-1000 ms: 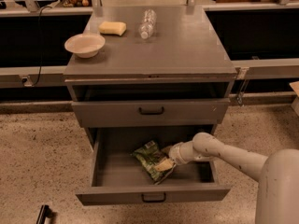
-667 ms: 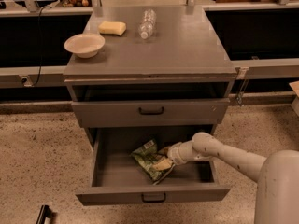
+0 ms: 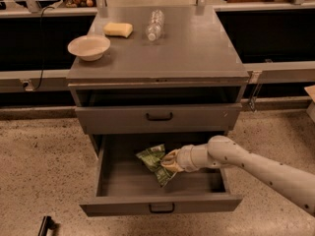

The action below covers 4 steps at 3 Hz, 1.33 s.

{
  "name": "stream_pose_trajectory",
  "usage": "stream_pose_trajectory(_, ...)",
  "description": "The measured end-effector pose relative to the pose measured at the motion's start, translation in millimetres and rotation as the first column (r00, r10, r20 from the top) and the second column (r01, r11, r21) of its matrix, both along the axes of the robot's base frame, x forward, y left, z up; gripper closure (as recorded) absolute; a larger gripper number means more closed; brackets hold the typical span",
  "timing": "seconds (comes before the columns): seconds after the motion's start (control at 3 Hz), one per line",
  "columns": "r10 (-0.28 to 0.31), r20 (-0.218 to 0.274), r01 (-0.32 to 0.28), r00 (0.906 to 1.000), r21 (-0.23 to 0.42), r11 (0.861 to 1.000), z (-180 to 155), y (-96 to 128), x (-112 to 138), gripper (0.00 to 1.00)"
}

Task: Pick green jalapeno chip bag from middle drawer and place on counter

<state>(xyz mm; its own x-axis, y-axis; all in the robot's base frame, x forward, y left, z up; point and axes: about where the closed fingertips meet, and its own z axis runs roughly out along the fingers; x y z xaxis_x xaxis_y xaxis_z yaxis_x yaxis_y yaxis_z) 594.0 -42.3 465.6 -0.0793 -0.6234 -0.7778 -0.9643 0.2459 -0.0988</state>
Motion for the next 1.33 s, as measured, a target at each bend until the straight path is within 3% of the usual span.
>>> stream_pose_trajectory(0.33,0.121,0.151,-0.124,0.9811,0.01,0.992,70,9,-46,1.0)
stream_pose_trajectory(0.67,0.19,0.265,-0.183,0.9454,-0.048,0.982,126,14,-85,1.0)
stream_pose_trajectory(1.0,0.227,0.318,-0.215,0.9205,-0.072,0.974,186,17,-101,1.0)
stream_pose_trajectory(1.33,0.226,0.347,-0.214,0.9102,-0.073,0.974,288,-7,-96,1.0)
